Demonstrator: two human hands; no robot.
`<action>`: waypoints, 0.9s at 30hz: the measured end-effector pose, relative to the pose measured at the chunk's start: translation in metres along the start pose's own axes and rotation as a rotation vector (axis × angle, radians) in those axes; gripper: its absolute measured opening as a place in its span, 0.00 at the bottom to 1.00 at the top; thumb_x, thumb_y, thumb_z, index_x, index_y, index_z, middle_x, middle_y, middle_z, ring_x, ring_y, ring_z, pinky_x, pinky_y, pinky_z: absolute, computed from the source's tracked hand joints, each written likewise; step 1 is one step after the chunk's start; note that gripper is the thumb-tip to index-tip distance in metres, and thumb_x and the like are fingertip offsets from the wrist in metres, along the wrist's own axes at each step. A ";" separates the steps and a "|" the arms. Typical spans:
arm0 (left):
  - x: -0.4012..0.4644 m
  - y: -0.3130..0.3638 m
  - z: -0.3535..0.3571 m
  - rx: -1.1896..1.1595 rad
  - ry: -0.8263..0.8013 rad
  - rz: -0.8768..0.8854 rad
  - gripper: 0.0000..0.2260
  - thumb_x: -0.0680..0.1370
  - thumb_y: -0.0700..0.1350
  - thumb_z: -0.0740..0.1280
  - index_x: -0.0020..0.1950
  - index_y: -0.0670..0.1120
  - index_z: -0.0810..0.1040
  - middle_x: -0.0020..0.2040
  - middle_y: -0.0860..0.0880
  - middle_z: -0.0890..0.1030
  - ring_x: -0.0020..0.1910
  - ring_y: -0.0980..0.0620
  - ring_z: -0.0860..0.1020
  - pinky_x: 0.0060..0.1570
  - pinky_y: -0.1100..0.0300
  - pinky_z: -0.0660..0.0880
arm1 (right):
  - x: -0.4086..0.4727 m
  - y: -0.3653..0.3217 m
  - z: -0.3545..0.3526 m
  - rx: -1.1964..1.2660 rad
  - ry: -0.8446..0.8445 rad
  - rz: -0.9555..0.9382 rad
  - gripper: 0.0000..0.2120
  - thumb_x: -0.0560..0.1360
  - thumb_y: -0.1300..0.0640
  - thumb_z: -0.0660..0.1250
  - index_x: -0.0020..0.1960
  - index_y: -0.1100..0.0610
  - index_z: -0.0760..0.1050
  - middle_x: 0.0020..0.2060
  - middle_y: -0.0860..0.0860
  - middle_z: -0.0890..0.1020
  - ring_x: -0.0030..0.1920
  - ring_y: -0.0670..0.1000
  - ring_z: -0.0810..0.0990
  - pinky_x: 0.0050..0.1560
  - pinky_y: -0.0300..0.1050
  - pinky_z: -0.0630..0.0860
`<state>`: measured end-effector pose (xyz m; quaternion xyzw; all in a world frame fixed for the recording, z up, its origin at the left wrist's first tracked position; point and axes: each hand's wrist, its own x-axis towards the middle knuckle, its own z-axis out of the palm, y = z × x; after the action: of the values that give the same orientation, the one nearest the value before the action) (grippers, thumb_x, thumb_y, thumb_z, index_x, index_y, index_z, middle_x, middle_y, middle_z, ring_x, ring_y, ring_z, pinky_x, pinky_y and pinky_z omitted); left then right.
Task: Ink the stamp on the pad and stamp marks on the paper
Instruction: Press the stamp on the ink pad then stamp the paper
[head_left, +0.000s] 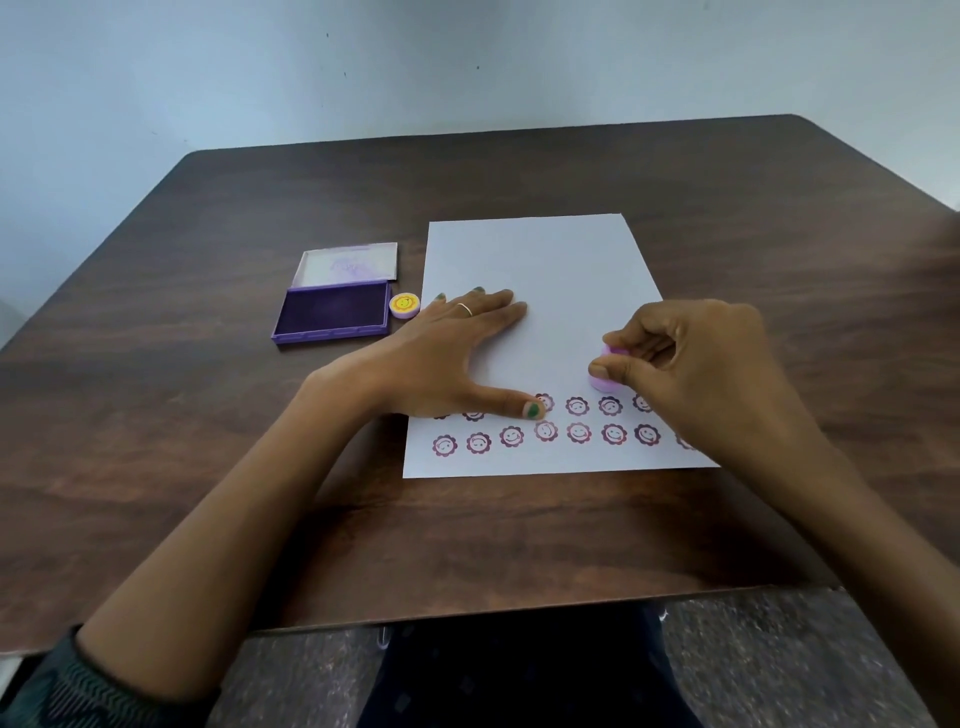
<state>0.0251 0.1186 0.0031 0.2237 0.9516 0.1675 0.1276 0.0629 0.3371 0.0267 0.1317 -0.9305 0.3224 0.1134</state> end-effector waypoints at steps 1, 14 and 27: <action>0.000 0.000 0.000 -0.004 0.001 0.000 0.47 0.63 0.71 0.61 0.77 0.55 0.49 0.79 0.55 0.49 0.77 0.56 0.45 0.75 0.53 0.42 | 0.002 0.000 -0.001 0.001 -0.015 0.009 0.11 0.64 0.55 0.76 0.44 0.59 0.82 0.40 0.53 0.85 0.36 0.48 0.81 0.39 0.36 0.74; 0.001 0.000 0.001 0.005 -0.002 0.005 0.48 0.63 0.72 0.61 0.77 0.54 0.49 0.79 0.55 0.49 0.77 0.56 0.45 0.75 0.52 0.41 | 0.005 0.030 -0.031 0.837 0.125 0.245 0.09 0.66 0.55 0.74 0.42 0.61 0.82 0.38 0.54 0.87 0.45 0.55 0.85 0.48 0.43 0.81; 0.002 -0.001 0.002 -0.017 0.019 0.003 0.48 0.62 0.72 0.61 0.77 0.55 0.50 0.79 0.56 0.50 0.77 0.56 0.46 0.72 0.57 0.40 | 0.005 0.048 -0.022 1.183 0.153 0.550 0.14 0.64 0.56 0.72 0.45 0.63 0.80 0.36 0.51 0.87 0.40 0.49 0.85 0.41 0.36 0.80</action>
<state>0.0236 0.1188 0.0007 0.2227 0.9510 0.1778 0.1202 0.0453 0.3866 0.0176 -0.0941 -0.5851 0.8055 0.0013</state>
